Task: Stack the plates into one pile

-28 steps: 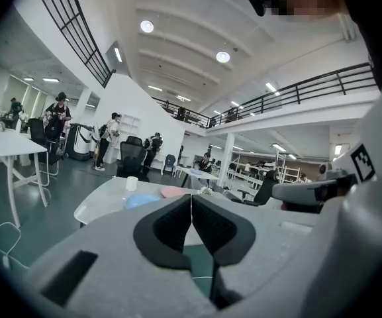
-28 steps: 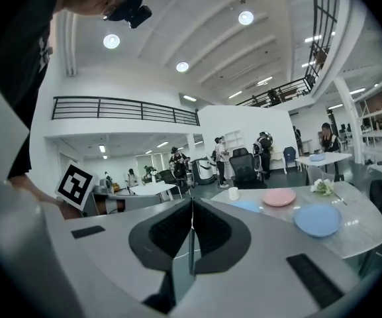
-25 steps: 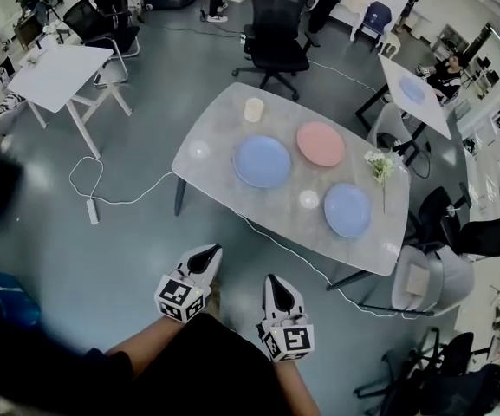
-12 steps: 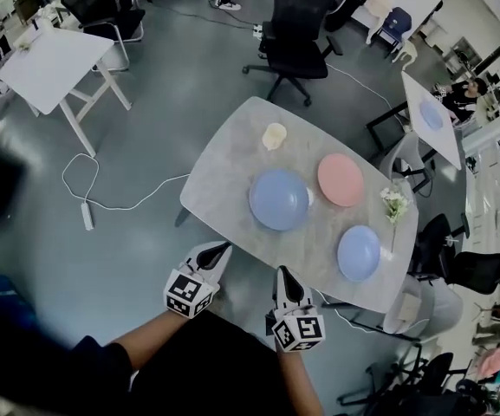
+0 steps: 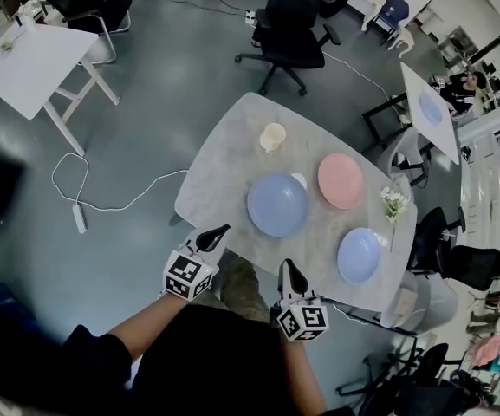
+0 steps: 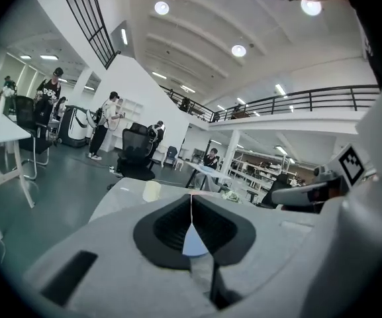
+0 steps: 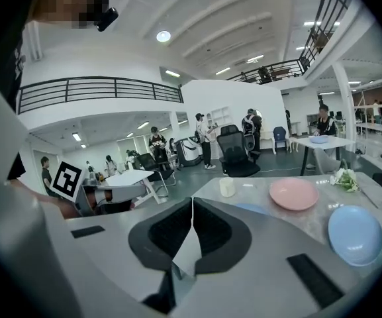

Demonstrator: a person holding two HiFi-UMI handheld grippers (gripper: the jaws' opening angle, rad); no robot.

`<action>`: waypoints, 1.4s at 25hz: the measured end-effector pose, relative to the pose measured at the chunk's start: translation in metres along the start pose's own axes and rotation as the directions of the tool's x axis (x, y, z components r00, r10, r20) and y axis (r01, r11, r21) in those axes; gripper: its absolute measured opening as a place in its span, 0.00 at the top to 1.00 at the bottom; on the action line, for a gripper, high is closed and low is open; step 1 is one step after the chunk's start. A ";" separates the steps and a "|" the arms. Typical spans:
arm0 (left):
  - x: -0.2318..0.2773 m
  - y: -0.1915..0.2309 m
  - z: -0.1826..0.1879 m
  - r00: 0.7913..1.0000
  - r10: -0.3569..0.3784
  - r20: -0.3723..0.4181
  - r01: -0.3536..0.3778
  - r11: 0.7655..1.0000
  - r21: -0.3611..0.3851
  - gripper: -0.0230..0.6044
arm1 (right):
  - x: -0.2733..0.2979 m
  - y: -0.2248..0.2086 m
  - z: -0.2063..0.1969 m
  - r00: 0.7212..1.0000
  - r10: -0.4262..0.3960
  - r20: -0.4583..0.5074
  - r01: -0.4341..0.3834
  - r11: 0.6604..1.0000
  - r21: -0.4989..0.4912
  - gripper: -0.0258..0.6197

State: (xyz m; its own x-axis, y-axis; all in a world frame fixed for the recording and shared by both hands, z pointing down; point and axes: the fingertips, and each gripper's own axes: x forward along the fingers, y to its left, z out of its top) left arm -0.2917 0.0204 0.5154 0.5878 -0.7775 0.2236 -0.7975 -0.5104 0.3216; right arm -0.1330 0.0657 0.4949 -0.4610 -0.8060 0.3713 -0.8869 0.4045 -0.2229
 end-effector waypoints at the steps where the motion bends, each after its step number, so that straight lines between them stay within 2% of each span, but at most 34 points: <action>1: 0.006 0.003 -0.005 1.000 -0.001 -0.012 0.000 1.000 -0.015 0.93 | 0.004 -0.009 -0.002 1.000 -0.018 -0.009 0.018 1.000 0.001 0.94; 4: 0.023 0.014 -0.016 0.999 0.018 -0.040 -0.020 0.999 -0.043 0.93 | 0.020 -0.035 -0.009 0.998 -0.056 -0.036 0.057 0.998 0.010 0.94; 7: 0.042 0.024 -0.027 0.996 0.041 -0.078 -0.044 0.998 -0.042 0.93 | 0.038 -0.062 -0.017 0.995 -0.080 -0.064 0.081 0.997 0.017 0.94; 13: 0.099 0.038 -0.056 0.976 0.056 -0.210 -0.070 0.996 -0.061 0.93 | 0.068 -0.133 -0.038 0.979 -0.120 -0.162 0.133 0.989 0.067 0.94; 17: 0.136 0.055 -0.085 0.943 0.076 -0.325 -0.090 0.996 -0.026 0.93 | 0.093 -0.167 -0.071 0.962 -0.120 -0.245 0.155 0.980 0.128 0.94; 20: 0.163 0.063 -0.102 0.926 0.095 -0.366 -0.111 0.994 -0.023 0.91 | 0.104 -0.193 -0.092 0.944 -0.125 -0.305 0.178 0.972 0.153 0.94; 22: 0.179 0.068 -0.113 0.910 0.099 -0.403 -0.126 0.991 -0.042 0.76 | 0.113 -0.206 -0.104 0.931 -0.127 -0.341 0.191 0.968 0.161 0.94; 26: 0.206 0.082 -0.139 0.870 0.129 -0.476 -0.180 0.982 -0.064 0.75 | 0.130 -0.238 -0.123 0.909 -0.132 -0.396 0.219 0.959 0.181 0.93; 29: 0.220 0.094 -0.154 0.840 0.149 -0.522 -0.215 0.974 -0.068 0.75 | 0.145 -0.258 -0.132 0.897 -0.134 -0.421 0.232 0.954 0.190 0.87; 35: 0.235 0.102 -0.183 0.788 0.139 -0.599 -0.255 0.960 -0.113 0.73 | 0.165 -0.284 -0.152 0.873 -0.112 -0.474 0.236 0.948 0.211 0.86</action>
State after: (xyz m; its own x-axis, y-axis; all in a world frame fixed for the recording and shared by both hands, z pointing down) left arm -0.2104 -0.1468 0.7695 0.4338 -0.4638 0.7725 -0.9006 -0.2502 0.3555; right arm 0.0386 -0.1164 0.7567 -0.3171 -0.5444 0.7766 -0.9440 0.1020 -0.3139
